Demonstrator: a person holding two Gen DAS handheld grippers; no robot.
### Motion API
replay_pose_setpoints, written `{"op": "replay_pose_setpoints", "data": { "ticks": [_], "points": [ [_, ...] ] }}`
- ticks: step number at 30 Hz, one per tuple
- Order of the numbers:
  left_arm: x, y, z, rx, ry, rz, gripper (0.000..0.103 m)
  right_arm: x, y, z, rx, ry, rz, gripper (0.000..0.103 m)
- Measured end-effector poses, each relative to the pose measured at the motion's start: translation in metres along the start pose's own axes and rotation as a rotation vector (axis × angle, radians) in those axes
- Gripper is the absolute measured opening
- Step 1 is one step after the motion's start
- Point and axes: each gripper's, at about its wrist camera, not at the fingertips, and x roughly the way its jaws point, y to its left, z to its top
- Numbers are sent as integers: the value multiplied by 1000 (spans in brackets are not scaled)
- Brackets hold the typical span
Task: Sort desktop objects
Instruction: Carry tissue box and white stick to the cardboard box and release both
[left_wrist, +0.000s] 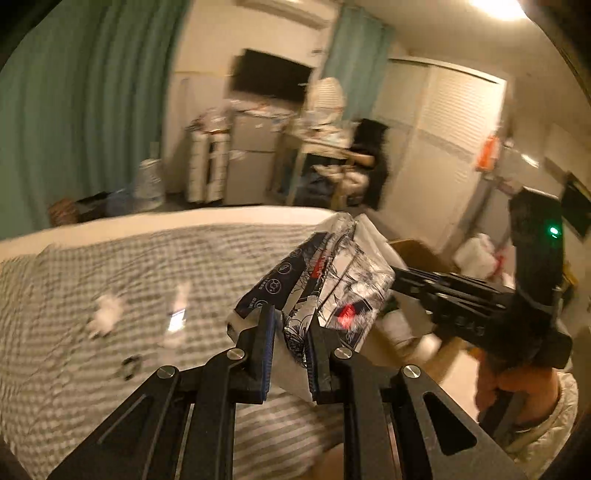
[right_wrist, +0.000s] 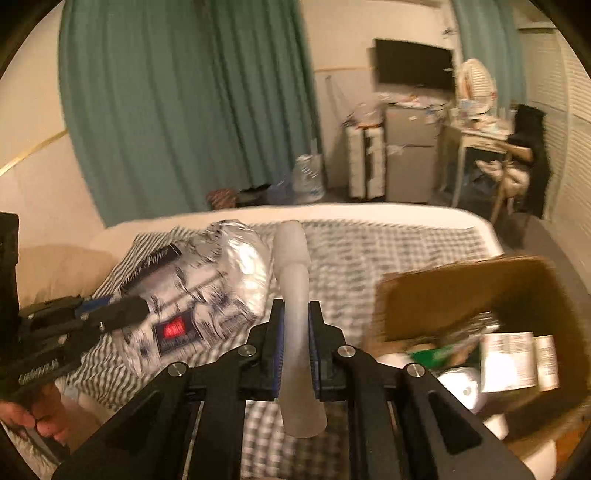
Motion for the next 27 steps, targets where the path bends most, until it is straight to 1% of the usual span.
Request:
{"op": "replay_pose_setpoints", "data": {
  "ticks": [1, 2, 3, 5, 7, 9, 10, 11, 12, 13, 14, 15, 16, 17, 19, 20, 22, 25, 27],
  "points": [
    [5, -15, 5, 21, -3, -12, 15, -7, -13, 3, 12, -3, -33, 12],
    [12, -34, 10, 42, -7, -13, 15, -13, -27, 5, 22, -3, -62, 14],
    [19, -48, 15, 56, -17, -6, 15, -16, -39, 6, 34, 3, -77, 15],
    [33, -71, 18, 52, -23, -9, 15, -19, -67, 3, 76, 32, -90, 15],
    [54, -90, 19, 34, 3, -14, 15, -14, -91, -4, 128, 64, -121, 15],
    [78, -105, 16, 30, 47, -17, 15, -7, -107, -13, 155, 94, -149, 15],
    [88, -110, 14, 34, 69, -33, 15, -4, -115, -18, 167, 107, -161, 15],
    [99, -113, 11, 45, 87, -44, 18, -1, -120, -22, 180, 111, -171, 16],
    [103, -114, 8, 57, 94, -39, 23, 1, -127, -25, 204, 106, -178, 23],
    [107, -115, 8, 71, 103, -28, 43, 3, -135, -27, 225, 96, -179, 30],
    [110, -113, 7, 81, 113, 1, 76, 2, -144, -28, 243, 86, -180, 55],
    [109, -109, 8, 79, 106, 33, 88, 3, -144, -29, 258, 75, -187, 70],
    [106, -106, 8, 71, 88, 51, 99, 2, -145, -30, 264, 60, -191, 71],
    [102, -98, 9, 57, 62, 59, 99, 2, -146, -30, 264, 53, -188, 71],
    [97, -85, 11, 42, 69, 64, 99, 3, -146, -31, 271, 48, -190, 71],
    [94, -80, 10, 38, 71, 79, 100, 2, -144, -32, 273, 44, -192, 71],
    [84, -62, 6, 26, 61, 133, 100, 0, -138, -35, 282, 28, -187, 71],
    [66, -33, -5, 7, 53, 197, 102, -2, -127, -38, 291, 19, -150, 71],
    [52, 1, -17, -13, 54, 282, 103, -3, -114, -37, 275, 10, -121, 71]
  ]
}}
